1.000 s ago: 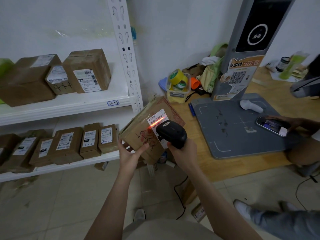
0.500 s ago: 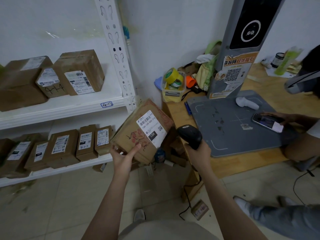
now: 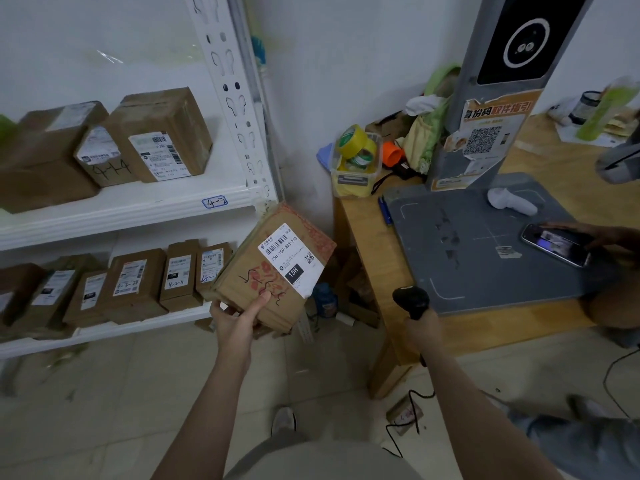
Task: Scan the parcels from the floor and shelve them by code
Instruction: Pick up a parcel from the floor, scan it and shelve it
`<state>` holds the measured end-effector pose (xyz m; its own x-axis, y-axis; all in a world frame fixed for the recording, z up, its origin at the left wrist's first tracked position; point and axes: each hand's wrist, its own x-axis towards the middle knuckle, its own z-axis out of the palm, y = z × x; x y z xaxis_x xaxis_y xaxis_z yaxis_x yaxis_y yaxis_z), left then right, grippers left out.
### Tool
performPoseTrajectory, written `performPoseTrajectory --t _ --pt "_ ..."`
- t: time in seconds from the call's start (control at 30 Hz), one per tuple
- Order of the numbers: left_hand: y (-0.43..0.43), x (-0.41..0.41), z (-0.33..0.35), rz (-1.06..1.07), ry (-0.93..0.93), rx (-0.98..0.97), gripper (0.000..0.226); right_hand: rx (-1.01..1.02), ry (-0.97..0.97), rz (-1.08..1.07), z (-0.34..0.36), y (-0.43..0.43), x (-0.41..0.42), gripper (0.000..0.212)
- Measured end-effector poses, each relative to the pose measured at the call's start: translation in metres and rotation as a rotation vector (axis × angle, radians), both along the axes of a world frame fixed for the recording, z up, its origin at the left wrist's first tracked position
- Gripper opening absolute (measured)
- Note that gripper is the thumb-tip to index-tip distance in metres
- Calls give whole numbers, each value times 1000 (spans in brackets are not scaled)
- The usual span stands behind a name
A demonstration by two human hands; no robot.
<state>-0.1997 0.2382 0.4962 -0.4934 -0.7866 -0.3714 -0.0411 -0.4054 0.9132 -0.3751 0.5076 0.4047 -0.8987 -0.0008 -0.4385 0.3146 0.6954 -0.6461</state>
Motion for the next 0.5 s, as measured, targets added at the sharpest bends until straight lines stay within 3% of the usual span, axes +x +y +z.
performPoseTrajectory --t 0.5 --pt "0 13 1 90 -8 34 79 88 -23 41 -11 -6 -5 52"
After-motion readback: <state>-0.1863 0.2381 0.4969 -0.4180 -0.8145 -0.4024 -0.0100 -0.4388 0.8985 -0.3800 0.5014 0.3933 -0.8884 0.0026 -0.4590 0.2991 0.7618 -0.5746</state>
